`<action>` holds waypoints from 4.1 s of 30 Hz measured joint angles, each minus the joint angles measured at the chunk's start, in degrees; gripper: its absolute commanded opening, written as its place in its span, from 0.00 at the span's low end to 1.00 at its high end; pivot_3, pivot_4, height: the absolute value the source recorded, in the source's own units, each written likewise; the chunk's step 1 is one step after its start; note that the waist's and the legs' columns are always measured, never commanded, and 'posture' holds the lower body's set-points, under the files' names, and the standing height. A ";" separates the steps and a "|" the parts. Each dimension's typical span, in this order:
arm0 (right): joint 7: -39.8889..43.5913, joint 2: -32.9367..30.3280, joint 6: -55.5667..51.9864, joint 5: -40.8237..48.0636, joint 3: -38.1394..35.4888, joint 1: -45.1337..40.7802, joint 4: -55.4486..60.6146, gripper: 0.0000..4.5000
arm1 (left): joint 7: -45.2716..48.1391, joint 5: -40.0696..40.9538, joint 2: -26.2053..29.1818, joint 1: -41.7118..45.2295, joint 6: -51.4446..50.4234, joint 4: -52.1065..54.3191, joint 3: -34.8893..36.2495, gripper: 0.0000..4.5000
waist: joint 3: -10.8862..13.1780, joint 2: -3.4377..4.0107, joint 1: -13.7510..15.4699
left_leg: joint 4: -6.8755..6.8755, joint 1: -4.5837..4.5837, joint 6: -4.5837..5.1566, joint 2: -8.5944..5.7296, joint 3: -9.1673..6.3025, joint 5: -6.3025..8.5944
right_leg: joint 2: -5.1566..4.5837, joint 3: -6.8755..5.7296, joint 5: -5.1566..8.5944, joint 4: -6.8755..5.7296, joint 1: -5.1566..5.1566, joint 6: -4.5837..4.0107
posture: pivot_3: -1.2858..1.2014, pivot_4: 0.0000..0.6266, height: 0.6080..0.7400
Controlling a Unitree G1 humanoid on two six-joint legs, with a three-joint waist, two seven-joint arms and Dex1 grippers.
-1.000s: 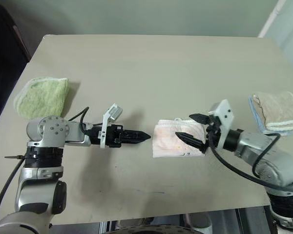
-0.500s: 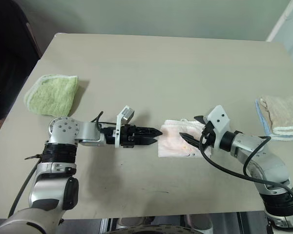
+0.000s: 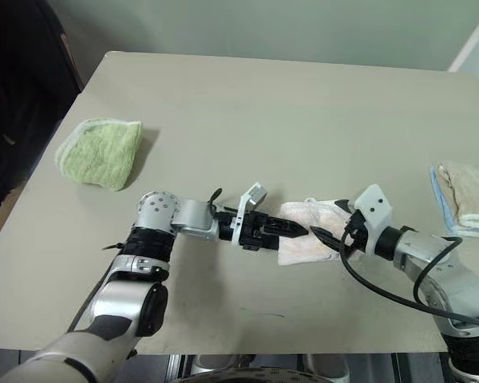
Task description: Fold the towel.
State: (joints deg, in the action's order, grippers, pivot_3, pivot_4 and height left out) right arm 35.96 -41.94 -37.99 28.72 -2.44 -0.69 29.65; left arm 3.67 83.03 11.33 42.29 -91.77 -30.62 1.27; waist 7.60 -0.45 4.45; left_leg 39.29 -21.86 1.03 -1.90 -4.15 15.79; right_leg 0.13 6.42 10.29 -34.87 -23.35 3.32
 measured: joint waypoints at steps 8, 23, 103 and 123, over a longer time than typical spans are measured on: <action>0.53 -1.21 0.51 -2.08 -1.37 4.45 0.30 1.00 | -0.06 -3.84 -3.22 1.11 -0.13 -1.47 2.44 0.99 | 0.03 0.02 0.00 | -0.03 0.00 0.10 -0.06 0.00 -0.12 | -0.07 0.03 0.02 -0.03 0.02 0.16 | 0.52 0.24 1.00; -0.02 1.85 -0.95 2.51 -9.00 5.38 3.76 1.00 | 0.12 -8.63 -6.30 0.38 -0.47 -0.58 7.61 0.24 | 0.05 0.03 -0.08 | -0.07 0.01 0.16 -0.12 0.01 -0.16 | -0.09 0.08 0.10 -0.04 0.03 0.23 | 0.52 0.24 1.00; 8.86 2.89 -1.46 11.07 -2.81 -11.36 -8.45 1.00 | -13.76 -23.01 27.07 -2.08 30.65 8.26 54.27 0.00 | 0.63 -0.36 -2.93 | -0.11 -1.05 -0.01 -0.26 -0.23 -0.47 | -0.27 -0.30 -0.41 -0.20 -1.18 -0.04 | 0.52 0.24 1.00; 10.24 3.28 3.30 4.09 -0.58 -11.83 -11.87 1.00 | -11.30 -19.17 23.23 -8.05 36.49 4.36 56.89 0.56 | 0.64 -0.44 -2.92 | -0.16 -1.01 -0.35 -0.24 -0.54 -1.21 | -0.02 -0.24 -1.28 -0.20 -1.18 -0.86 | 0.52 0.24 1.00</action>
State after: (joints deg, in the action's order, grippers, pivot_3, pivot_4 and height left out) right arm 46.20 -38.66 -34.70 32.80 -3.02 -12.51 17.78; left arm -7.63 63.86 34.55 34.24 -55.28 -26.26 58.16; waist 8.25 -0.89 1.52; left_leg 39.13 -22.87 0.68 -2.14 -4.68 14.58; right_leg 0.11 6.17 9.01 -35.07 -24.53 2.46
